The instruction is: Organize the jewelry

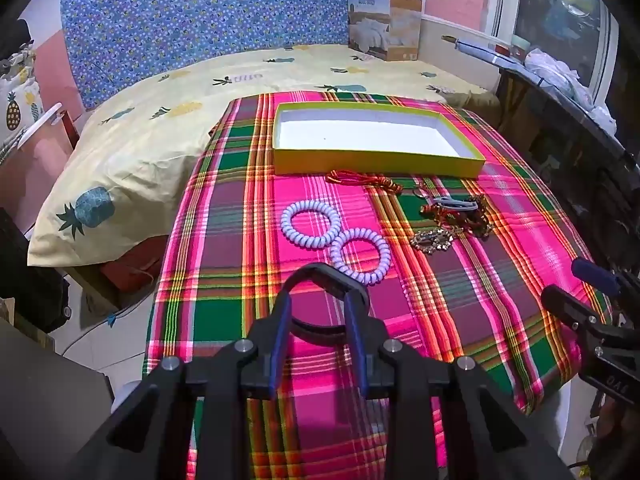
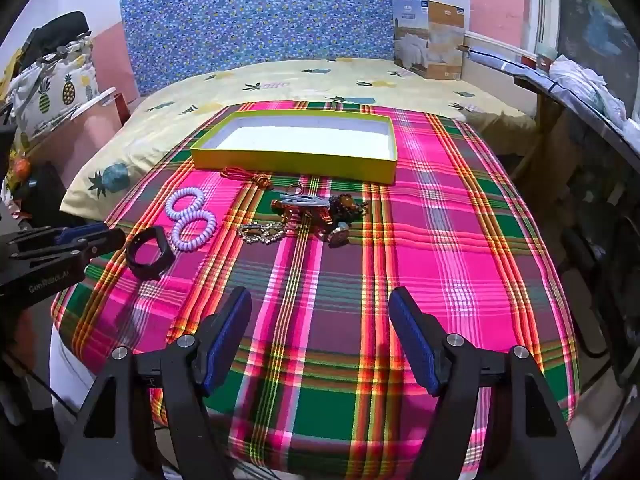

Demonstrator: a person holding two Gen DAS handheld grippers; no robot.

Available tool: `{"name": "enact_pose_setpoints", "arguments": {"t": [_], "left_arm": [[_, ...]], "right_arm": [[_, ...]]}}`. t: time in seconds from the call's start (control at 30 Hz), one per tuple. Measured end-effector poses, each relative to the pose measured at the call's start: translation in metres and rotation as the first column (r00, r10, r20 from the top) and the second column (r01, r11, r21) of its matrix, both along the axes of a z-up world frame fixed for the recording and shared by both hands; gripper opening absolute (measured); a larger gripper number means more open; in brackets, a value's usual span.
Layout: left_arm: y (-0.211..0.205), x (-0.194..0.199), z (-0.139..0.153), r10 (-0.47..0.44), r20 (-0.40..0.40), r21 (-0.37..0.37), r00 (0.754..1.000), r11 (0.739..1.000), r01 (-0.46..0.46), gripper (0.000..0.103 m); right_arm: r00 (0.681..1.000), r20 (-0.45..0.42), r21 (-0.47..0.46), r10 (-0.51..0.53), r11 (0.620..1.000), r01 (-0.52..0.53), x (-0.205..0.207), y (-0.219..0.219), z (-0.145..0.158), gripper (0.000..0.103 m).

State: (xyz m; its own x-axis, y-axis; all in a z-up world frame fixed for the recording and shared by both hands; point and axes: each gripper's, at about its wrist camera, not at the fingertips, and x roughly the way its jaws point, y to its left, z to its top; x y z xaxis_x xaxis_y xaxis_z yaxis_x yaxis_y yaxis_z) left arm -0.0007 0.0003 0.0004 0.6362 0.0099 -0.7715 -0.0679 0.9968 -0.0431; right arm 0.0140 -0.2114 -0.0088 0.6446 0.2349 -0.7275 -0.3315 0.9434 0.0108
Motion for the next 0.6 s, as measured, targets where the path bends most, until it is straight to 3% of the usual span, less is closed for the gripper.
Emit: {"name": "enact_pose_setpoints", "arguments": {"t": [0.2,0.6], "left_arm": [[-0.005,-0.001,-0.017,0.007,-0.004,0.000,1.000,1.000,-0.007,0.028],[-0.002,0.004,-0.008,-0.011,-0.038,-0.010,0.999,1.000,0.011,0.028]], "right_arm": [[1.000,0.002,0.000,0.006,1.000,-0.006,0.000,0.001,0.000,0.071],[1.000,-0.004,-0.005,0.006,1.000,-0.006,0.000,0.002,0.000,0.071]]}}
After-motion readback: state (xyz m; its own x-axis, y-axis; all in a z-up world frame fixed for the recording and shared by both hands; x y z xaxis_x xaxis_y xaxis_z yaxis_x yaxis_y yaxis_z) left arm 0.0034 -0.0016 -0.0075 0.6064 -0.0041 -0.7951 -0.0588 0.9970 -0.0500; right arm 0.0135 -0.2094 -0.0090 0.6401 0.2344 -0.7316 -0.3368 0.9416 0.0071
